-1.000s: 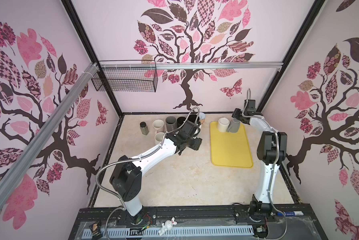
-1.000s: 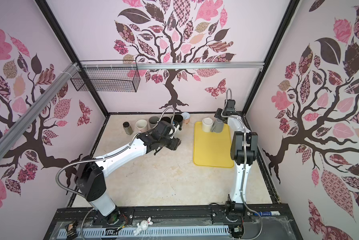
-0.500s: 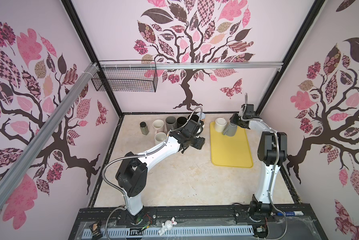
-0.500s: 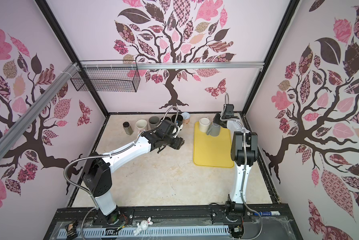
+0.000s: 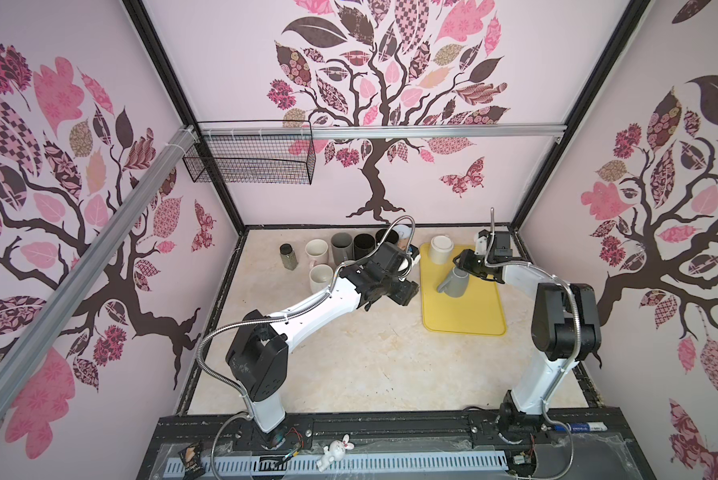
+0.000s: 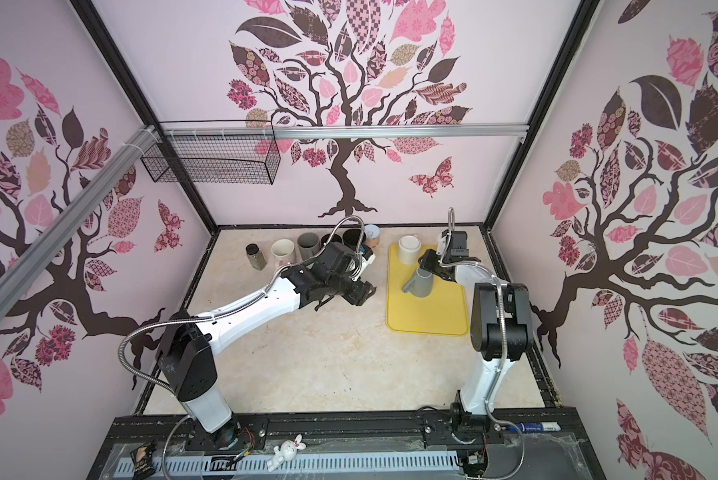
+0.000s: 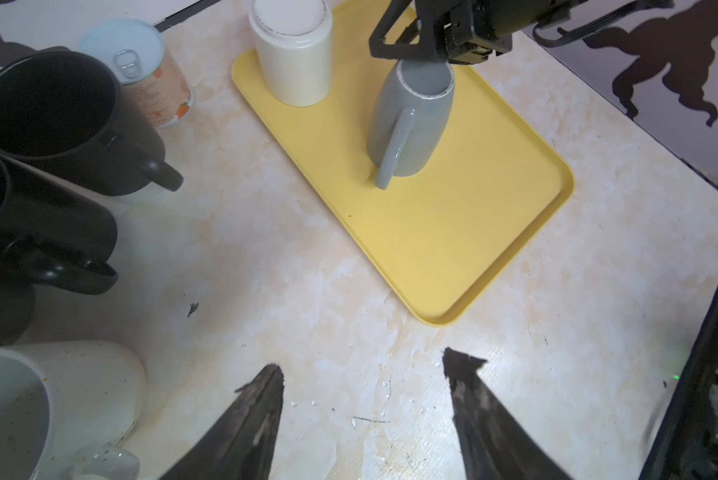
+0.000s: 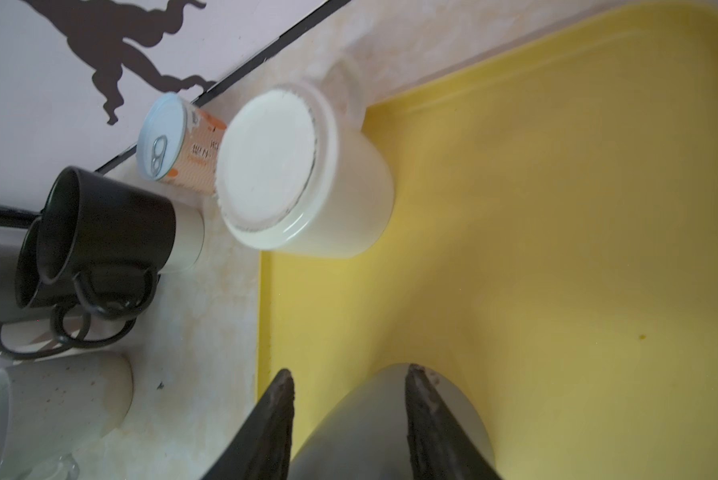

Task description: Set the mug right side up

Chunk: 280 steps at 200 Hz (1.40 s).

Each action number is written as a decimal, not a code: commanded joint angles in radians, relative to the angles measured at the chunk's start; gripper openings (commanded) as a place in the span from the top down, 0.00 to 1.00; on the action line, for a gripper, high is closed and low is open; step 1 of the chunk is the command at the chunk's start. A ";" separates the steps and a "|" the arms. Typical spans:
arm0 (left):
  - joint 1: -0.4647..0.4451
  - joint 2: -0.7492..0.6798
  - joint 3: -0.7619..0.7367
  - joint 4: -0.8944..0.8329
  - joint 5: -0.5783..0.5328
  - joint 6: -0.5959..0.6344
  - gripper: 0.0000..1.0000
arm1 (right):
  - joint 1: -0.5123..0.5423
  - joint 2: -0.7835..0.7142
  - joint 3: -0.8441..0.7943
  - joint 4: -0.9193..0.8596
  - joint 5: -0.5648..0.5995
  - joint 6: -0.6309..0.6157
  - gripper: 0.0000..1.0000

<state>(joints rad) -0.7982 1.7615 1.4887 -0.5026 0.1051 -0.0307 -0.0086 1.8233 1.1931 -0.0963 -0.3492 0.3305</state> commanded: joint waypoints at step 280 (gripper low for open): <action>-0.033 0.585 0.534 -0.139 -0.003 -0.068 0.42 | 0.075 -0.629 -0.483 0.070 0.041 0.140 0.34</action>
<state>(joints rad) -0.8295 2.3074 1.9476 -0.6407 0.1215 -0.0784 0.0658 1.2346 0.7235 -0.0425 -0.3111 0.4622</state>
